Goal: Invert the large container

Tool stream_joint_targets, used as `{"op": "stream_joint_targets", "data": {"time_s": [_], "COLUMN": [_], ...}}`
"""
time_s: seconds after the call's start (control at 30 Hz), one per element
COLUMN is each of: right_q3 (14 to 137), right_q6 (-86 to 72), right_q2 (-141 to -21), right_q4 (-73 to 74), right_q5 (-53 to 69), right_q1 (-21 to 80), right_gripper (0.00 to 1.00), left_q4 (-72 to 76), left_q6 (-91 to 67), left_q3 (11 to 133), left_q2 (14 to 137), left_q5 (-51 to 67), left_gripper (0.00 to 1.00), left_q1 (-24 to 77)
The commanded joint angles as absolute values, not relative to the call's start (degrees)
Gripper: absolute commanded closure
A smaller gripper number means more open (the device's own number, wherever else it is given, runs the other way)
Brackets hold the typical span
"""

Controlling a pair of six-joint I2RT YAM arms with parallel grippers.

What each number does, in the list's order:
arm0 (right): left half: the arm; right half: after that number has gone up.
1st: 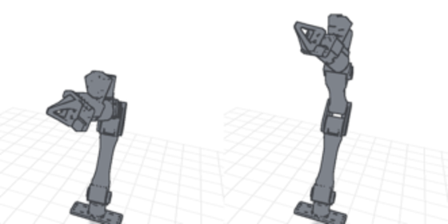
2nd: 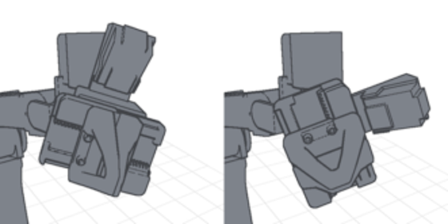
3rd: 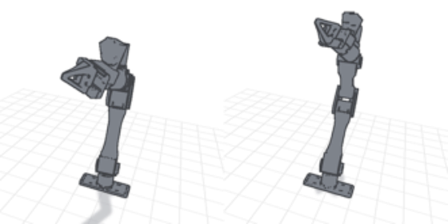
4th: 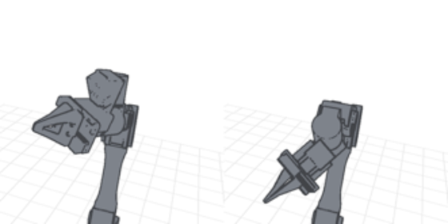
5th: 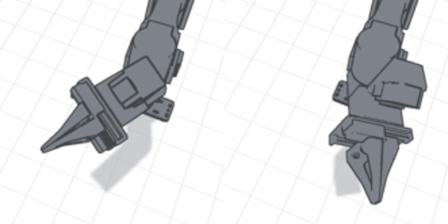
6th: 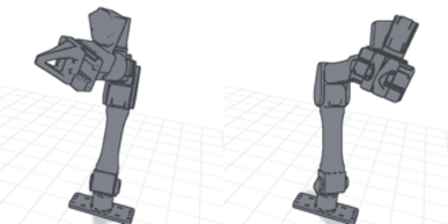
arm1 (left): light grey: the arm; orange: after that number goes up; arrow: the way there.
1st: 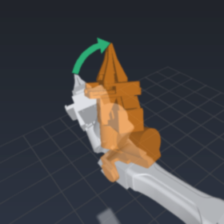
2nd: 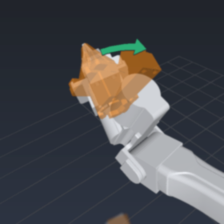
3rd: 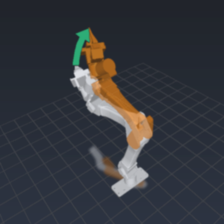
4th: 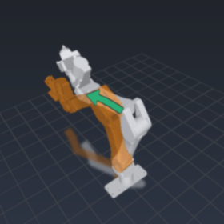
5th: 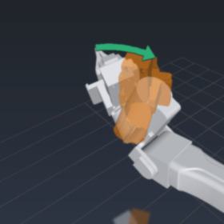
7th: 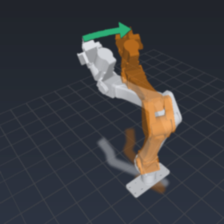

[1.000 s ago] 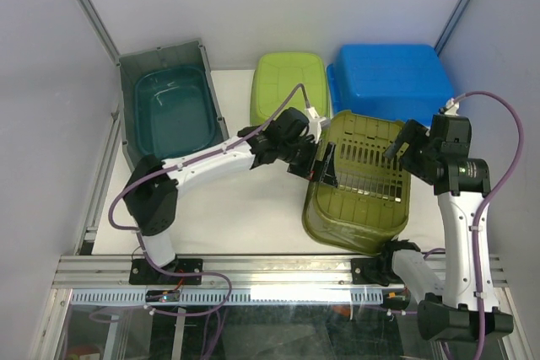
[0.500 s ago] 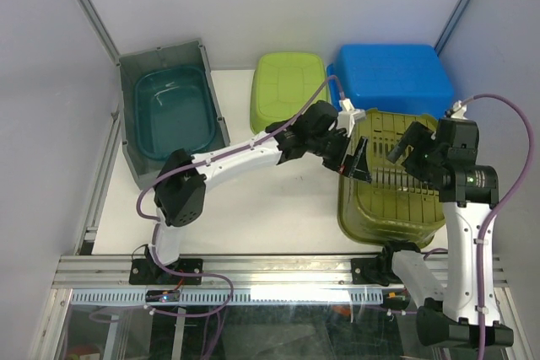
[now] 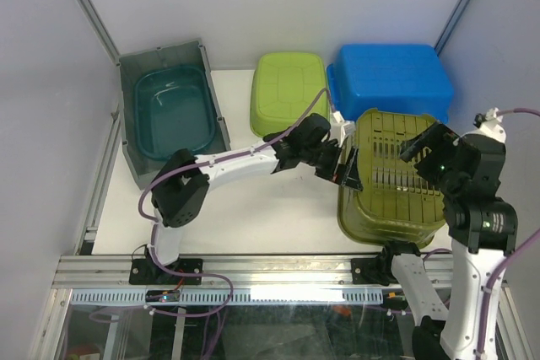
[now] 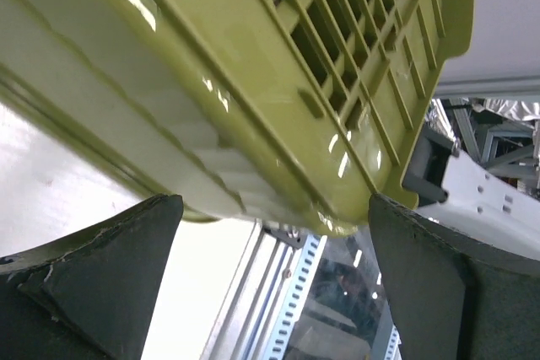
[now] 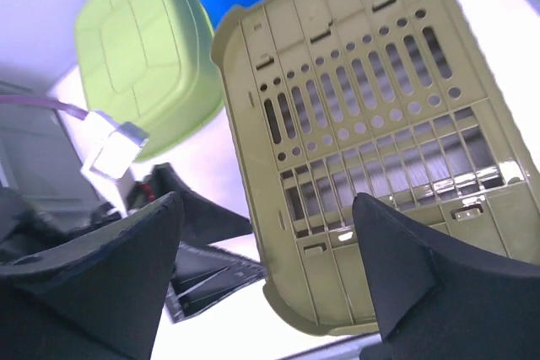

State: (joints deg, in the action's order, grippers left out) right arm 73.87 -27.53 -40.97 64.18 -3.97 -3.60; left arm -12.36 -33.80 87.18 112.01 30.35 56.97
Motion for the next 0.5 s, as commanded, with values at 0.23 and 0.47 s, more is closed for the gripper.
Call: {"op": "stream_joint_targets", "data": {"time_s": [0.23, 0.47], "right_q3": [78.61, 82.38], "right_q6": [-30.61, -22.86], "right_q2": [-37.8, -39.63], "right_q4": [61.46, 64.08], "right_q5": [-8.49, -0.97], "right_q1": [-3.51, -3.52], "right_gripper": [0.15, 0.16], "left_q4": [-6.03, -6.13], "left_q6": [-36.09, -31.45], "left_q3": [114.66, 102.05], "left_q2": [129.12, 116.38], "left_q5": [36.53, 38.0], "left_gripper": [0.01, 0.01], "left_q1": [60.11, 57.8]}}
